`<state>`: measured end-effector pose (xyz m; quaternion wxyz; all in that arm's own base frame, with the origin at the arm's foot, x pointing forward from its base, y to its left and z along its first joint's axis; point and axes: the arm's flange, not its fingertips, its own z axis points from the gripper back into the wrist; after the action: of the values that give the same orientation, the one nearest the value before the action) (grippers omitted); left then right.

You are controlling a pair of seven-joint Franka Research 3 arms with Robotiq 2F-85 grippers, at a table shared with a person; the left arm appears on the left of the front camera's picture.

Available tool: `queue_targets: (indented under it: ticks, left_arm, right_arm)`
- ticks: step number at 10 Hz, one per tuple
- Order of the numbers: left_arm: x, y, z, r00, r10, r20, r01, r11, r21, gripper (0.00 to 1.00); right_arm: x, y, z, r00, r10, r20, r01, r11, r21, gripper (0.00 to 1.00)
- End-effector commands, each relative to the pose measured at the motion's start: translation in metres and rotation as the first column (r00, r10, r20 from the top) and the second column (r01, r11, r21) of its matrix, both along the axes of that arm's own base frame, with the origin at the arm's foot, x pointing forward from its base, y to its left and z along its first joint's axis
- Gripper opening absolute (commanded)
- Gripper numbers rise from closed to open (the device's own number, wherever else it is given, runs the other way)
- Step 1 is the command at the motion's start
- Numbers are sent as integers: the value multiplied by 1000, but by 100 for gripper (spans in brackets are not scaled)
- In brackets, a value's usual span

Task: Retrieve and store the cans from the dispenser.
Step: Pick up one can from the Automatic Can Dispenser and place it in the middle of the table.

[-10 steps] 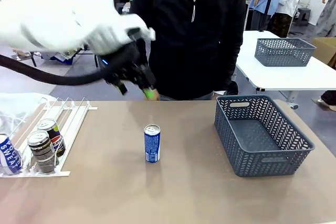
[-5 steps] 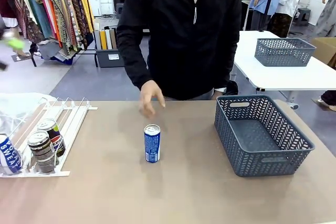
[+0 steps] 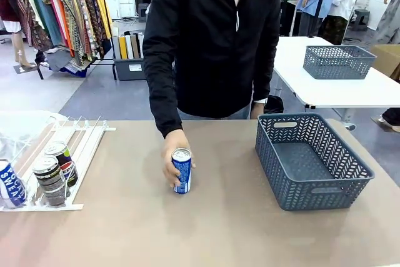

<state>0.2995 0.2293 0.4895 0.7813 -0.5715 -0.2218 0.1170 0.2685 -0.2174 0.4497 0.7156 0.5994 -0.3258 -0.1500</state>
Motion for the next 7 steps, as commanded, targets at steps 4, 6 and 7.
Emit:
queue_targets:
  ticks: [4,6,7]
  left_arm:
    - [0,0,0,1000,0,0,0,1000,0,100]
    - [0,0,0,1000,0,0,0,1000,0,100]
    - [0,0,0,1000,0,0,0,1000,0,100]
  right_arm:
    - [2,0,4,1000,-1,18,1,1000,10,100]
    - [2,0,4,1000,-1,18,1,1000,10,100]
    - [2,0,4,1000,-1,18,1,1000,10,100]
